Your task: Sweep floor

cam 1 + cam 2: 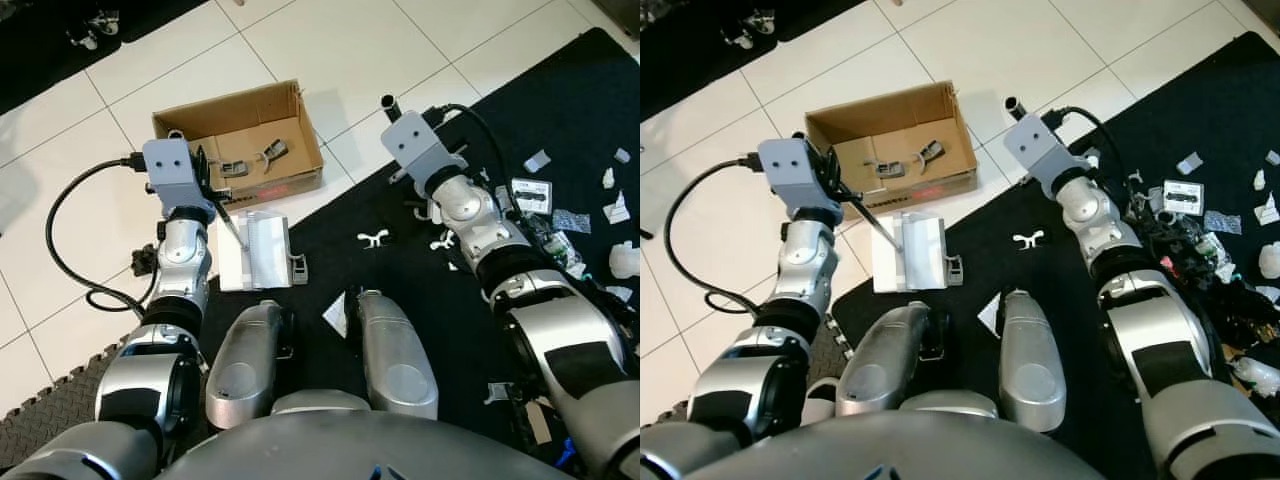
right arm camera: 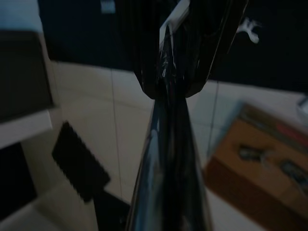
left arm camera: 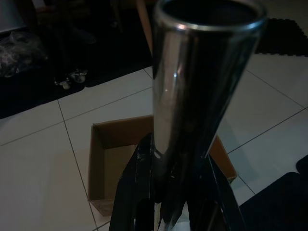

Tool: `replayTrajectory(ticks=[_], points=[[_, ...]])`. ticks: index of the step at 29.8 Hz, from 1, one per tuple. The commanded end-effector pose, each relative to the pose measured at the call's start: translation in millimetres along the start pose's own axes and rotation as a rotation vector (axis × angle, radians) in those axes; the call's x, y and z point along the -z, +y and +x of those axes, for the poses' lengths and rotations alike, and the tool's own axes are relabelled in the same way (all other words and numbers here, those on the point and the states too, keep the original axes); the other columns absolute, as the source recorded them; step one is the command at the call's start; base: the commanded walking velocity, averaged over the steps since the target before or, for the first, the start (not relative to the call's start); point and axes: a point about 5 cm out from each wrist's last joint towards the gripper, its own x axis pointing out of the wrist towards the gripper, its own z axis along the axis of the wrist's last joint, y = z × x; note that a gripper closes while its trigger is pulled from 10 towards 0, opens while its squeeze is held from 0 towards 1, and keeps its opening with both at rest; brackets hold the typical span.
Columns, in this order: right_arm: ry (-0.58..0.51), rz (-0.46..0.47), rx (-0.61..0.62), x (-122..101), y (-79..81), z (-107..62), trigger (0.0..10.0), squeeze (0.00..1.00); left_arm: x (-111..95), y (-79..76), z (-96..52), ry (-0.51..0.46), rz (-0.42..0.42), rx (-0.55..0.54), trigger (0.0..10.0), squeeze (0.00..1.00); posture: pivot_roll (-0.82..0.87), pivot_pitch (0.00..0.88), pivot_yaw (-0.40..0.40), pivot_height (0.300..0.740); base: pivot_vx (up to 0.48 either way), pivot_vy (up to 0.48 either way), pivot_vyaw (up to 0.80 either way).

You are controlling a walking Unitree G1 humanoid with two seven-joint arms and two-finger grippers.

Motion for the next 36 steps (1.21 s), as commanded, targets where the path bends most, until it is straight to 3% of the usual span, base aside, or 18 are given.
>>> replayTrajectory(ticks=[1, 3, 7, 13, 19, 26, 36], points=[[0.079, -0.015, 0.022, 12.1, -7.8, -2.2, 10.0, 0.0, 8.7, -0.4, -4.9, 0.037, -0.014, -0.009, 10.0, 0.0, 0.01, 0.144, 0.023, 0.74, 0.0, 0.0, 0.0], [0.105, -0.01, 0.015, 15.9, -7.3, -2.9, 10.0, 0.0, 8.8, -0.6, -4.8, 0.037, -0.014, -0.009, 10.0, 0.0, 0.01, 0.144, 0.023, 0.74, 0.0, 0.0, 0.0], [0.15, 0.278, 0.068, 23.9, -8.7, -4.8, 10.0, 0.0, 8.4, -0.9, -3.9, 0.038, -0.016, -0.009, 10.0, 0.0, 0.02, 0.144, 0.022, 0.74, 0.0, 0.0, 0.0], [-0.015, 0.526, 0.188, 3.5, -21.6, -0.4, 10.0, 0.0, 8.7, -0.3, -4.3, 0.039, -0.013, -0.009, 10.0, 0.0, 0.02, 0.145, 0.023, 0.74, 0.0, 0.0, 0.0], [-0.108, 0.564, 0.225, -8.8, -27.5, 0.7, 10.0, 0.0, 8.4, -1.0, -3.9, 0.039, -0.014, -0.009, 10.0, 0.0, 0.02, 0.144, 0.024, 0.74, 0.0, 0.0, 0.0], [-0.236, 0.625, 0.179, -23.9, -20.8, 1.0, 10.0, 0.0, 8.7, 0.1, -3.3, 0.042, -0.015, -0.015, 10.0, 0.0, 0.02, 0.14, 0.021, 0.74, 0.0, 0.0, 0.0], [-0.217, 0.715, 0.198, -23.4, -10.3, 2.7, 10.0, 0.0, 7.8, 0.2, -2.6, 0.039, -0.016, -0.016, 10.0, 0.0, 0.02, 0.132, 0.021, 0.74, 0.0, 0.0, 0.0]])
